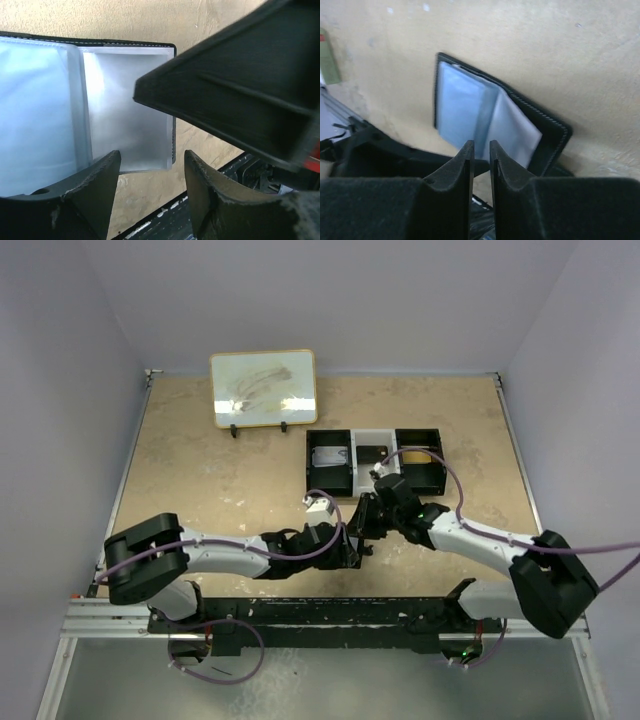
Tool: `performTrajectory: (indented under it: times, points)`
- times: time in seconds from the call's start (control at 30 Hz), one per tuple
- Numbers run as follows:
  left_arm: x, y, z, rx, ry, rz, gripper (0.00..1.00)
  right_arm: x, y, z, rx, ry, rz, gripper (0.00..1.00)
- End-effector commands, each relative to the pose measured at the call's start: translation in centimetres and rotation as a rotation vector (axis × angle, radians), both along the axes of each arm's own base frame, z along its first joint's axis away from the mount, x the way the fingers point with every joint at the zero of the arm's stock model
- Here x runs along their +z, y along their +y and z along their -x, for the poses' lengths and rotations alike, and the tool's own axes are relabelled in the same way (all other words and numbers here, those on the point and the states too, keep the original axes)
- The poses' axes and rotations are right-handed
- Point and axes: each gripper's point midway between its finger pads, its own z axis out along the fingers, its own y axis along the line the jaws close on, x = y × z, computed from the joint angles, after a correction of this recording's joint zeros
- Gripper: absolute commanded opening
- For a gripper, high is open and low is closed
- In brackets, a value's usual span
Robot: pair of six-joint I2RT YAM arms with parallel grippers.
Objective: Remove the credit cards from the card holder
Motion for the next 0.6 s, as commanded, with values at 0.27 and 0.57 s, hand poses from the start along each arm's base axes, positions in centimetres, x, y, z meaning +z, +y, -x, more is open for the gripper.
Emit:
performTrajectory:
  times: [0.27, 0.57]
  points:
    - [3.3, 5.6, -1.0, 0.056, -0.082, -0.124, 0.62, -7.2, -2.6, 3.0, -0.018, 0.12, 0.09, 0.22]
    - [1.0, 7.7, -2.3, 0.079, -0.029, -0.163, 0.64, -7.7, -3.3, 3.1, -0.031, 0.121, 0.12, 0.23]
